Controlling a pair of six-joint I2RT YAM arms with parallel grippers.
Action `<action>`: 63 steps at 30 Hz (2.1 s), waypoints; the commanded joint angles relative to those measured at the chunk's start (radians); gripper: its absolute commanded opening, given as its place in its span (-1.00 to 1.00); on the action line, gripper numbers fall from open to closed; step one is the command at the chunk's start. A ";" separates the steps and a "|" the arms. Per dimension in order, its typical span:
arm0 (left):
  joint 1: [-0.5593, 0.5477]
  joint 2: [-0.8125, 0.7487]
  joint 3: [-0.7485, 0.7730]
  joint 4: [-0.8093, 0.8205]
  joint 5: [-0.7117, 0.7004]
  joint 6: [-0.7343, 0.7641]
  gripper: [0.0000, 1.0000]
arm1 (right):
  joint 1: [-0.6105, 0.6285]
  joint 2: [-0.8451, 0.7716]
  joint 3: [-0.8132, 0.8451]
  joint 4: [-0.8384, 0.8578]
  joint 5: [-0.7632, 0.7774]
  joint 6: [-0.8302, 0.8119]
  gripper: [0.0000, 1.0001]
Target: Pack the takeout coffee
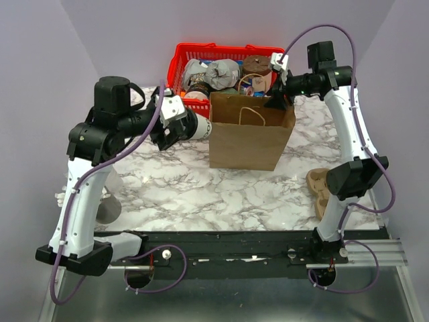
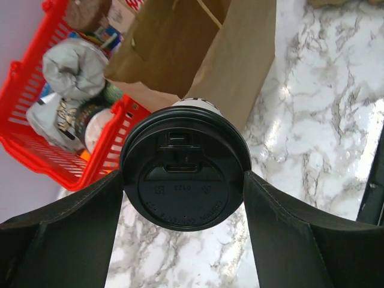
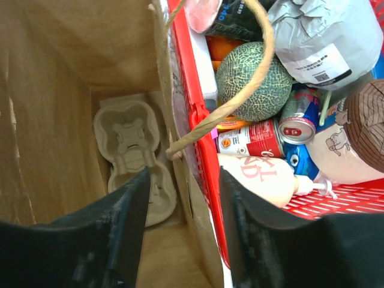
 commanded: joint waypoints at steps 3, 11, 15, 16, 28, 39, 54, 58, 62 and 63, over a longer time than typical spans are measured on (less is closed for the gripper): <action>-0.039 0.016 0.149 0.083 -0.040 -0.053 -1.00 | 0.024 0.006 -0.032 -0.060 0.006 -0.067 -0.04; -0.119 0.048 0.175 0.119 -0.099 -0.068 -1.00 | 0.046 0.001 -0.041 -0.024 0.049 -0.023 -0.59; -0.130 0.070 0.180 0.173 -0.114 -0.128 -1.00 | 0.062 -0.042 -0.044 -0.043 0.047 -0.001 -0.89; -0.134 0.071 0.177 0.194 -0.115 -0.137 -1.00 | 0.072 -0.062 -0.067 -0.040 0.047 0.005 -0.95; -0.159 0.015 0.019 0.277 -0.056 -0.154 -1.00 | 0.197 -0.381 -0.452 0.190 0.158 0.117 -0.99; -0.193 -0.071 -0.058 0.311 -0.051 -0.125 -1.00 | 0.223 -0.436 -0.454 0.295 0.305 0.289 -0.99; -0.329 0.084 -0.035 0.204 -0.122 0.033 -1.00 | 0.328 -0.464 -0.489 0.382 0.460 0.221 -0.99; -0.352 0.114 -0.030 0.179 -0.134 0.054 -1.00 | 0.358 -0.490 -0.532 0.404 0.497 0.218 -0.99; -0.366 0.145 -0.018 0.145 -0.141 0.076 -1.00 | 0.368 -0.525 -0.586 0.436 0.526 0.226 -0.99; -0.368 0.151 -0.024 0.139 -0.146 0.090 -1.00 | 0.368 -0.531 -0.591 0.441 0.528 0.237 -0.99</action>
